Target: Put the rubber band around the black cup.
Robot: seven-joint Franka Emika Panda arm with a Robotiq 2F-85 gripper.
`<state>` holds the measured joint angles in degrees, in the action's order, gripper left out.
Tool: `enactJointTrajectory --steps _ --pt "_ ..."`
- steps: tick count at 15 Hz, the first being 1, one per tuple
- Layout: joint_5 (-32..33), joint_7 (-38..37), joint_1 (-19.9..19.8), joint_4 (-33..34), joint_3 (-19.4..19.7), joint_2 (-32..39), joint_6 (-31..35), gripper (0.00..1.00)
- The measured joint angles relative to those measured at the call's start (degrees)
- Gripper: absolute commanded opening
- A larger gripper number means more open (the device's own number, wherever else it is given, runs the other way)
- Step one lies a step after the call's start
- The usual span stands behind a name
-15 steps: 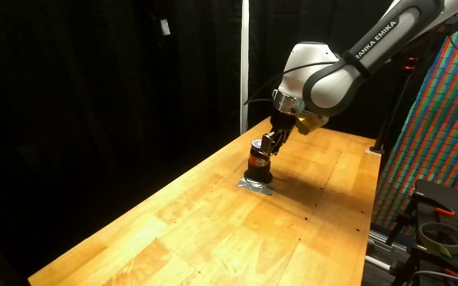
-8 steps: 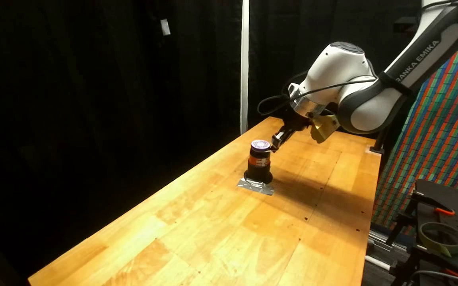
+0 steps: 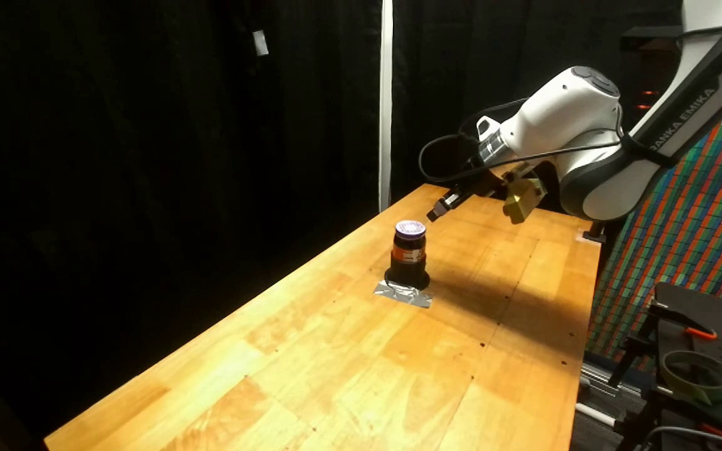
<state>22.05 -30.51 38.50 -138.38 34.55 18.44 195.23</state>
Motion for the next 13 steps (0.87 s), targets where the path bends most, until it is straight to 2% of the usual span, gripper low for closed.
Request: enactJointTrajectory --steps 3,4,5,7,8,10,11,13 --pt "0.0 0.2 1.7 -2.5 0.3 0.3 4.7 0.02" --pt "0.0 0.2 2.2 -3.2 0.3 0.4 5.9 0.27" --pt "0.0 0.3 2.5 -3.5 0.2 0.5 6.2 0.27" --pt "2.3 -0.3 1.7 -3.8 -1.5 -0.4 2.4 0.41" --pt "5.1 -1.4 -0.1 -3.8 -3.8 -1.6 -2.1 0.50" --pt "8.1 -2.2 -5.9 -4.3 -11.2 -5.3 -12.0 0.64" --pt "7.3 -1.3 -9.4 -4.8 -15.8 -7.5 -16.8 0.73" --pt "-0.4 4.9 -15.0 -5.7 -24.0 -11.2 -25.7 0.88"
